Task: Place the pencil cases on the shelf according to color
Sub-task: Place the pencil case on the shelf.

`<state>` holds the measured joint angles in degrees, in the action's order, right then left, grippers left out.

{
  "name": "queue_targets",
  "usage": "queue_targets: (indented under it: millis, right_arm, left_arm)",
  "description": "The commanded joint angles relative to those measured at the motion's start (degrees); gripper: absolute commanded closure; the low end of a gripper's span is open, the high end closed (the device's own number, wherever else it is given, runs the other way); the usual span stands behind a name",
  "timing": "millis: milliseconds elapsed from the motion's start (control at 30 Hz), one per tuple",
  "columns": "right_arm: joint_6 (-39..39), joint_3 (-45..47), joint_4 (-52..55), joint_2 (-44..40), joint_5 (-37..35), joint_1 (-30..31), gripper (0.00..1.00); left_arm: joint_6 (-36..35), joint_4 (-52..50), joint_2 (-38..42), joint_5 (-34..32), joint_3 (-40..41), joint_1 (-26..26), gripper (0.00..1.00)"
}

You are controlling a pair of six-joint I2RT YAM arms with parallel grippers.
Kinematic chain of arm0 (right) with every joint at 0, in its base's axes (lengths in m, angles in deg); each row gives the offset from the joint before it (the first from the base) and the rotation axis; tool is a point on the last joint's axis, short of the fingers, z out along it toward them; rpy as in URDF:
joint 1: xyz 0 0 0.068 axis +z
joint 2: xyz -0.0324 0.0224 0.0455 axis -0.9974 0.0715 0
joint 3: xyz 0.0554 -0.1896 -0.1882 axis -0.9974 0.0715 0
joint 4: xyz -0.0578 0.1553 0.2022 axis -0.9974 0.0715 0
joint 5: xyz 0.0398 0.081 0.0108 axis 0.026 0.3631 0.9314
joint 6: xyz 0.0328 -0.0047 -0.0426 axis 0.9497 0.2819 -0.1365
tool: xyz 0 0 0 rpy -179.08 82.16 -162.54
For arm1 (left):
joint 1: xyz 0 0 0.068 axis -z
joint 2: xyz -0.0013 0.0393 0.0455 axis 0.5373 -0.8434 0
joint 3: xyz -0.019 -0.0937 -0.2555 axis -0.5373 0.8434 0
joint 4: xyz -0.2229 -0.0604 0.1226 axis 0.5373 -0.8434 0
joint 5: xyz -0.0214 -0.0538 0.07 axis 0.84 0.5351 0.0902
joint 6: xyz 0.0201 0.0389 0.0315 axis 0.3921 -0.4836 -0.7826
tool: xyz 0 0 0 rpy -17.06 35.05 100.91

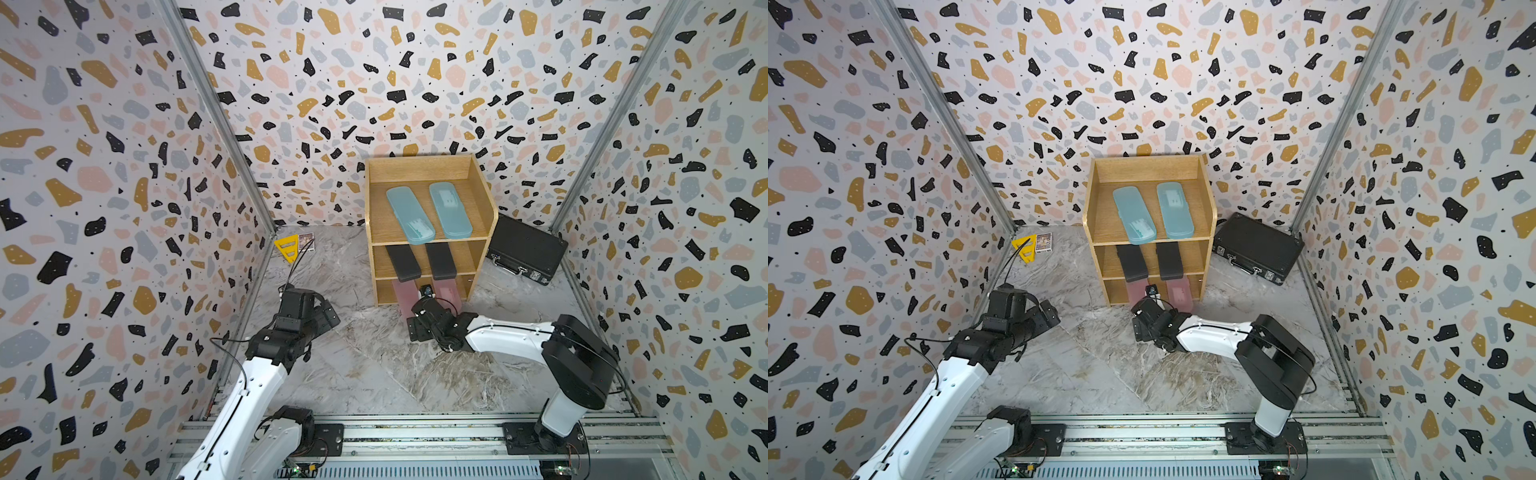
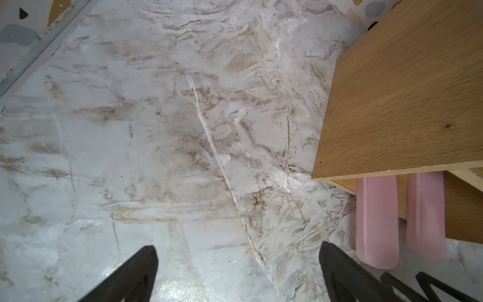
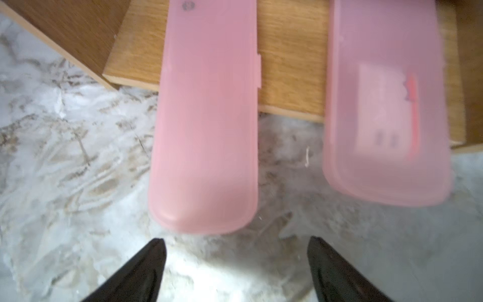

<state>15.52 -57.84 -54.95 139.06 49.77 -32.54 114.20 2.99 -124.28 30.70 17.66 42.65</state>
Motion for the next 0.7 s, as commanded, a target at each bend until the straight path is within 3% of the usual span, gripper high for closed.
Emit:
queue_targets:
  millis: [0, 100, 200, 333, 667]
  right_arm:
    - [2.06, 3.08, 0.33, -4.22, 1.35, 0.21, 0.18]
    - [2.33, 5.50, -0.71, -4.61, 2.97, 0.30, 0.30]
    - [2.74, 6.15, -4.81, -2.27, 5.66, 0.24, 0.48]
    - [2.82, 1.58, -6.28, 4.20, 7.30, 0.03, 0.64]
    - [2.68, -6.36, -8.99, 12.72, 6.53, -1.99, 0.67]
  left_arm:
    - [-0.37, -0.34, 0.52, -0.19, -0.20, 0.29, 0.00]
    - [-0.42, -0.37, 0.47, -0.11, -0.08, 0.35, 0.00]
    - [-0.25, -0.34, 0.76, -0.15, 0.04, 0.35, 0.00]
    - [-0.25, -0.26, 0.72, -0.50, 0.23, 0.39, 0.00]
    - [0.81, 3.32, 1.91, -5.15, 4.36, 0.48, 0.00]
